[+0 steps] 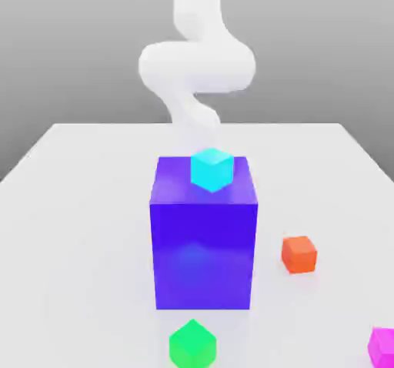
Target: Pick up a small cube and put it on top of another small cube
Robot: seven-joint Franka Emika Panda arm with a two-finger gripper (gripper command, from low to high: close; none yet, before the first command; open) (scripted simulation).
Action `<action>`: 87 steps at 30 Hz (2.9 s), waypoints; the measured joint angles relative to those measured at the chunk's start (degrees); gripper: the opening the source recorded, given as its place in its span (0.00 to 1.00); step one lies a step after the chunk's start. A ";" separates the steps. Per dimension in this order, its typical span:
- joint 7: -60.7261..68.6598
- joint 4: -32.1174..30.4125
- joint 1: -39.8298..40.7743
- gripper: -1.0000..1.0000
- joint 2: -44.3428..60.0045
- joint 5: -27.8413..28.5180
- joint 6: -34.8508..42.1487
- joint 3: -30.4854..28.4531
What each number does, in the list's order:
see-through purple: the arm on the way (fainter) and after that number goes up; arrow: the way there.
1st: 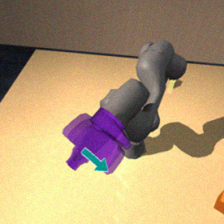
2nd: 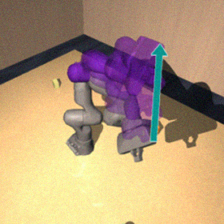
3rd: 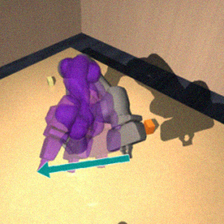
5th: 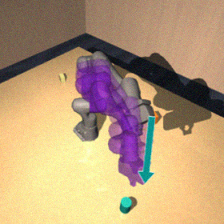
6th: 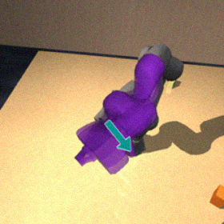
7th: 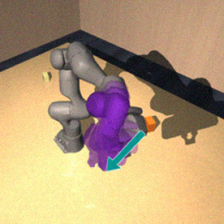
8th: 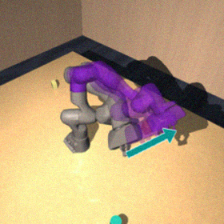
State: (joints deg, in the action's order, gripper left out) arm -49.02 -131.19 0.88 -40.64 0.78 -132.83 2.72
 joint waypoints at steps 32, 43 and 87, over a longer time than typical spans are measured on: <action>-46.06 7.26 -9.03 0.50 65.59 17.17 -14.21 18.46; -50.02 9.71 -13.24 0.00 75.86 21.35 -21.18 14.06; 34.85 -8.74 21.82 0.00 50.43 9.35 -15.02 21.15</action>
State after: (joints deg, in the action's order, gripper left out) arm -14.17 -139.94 22.70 9.79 10.13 -147.85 23.87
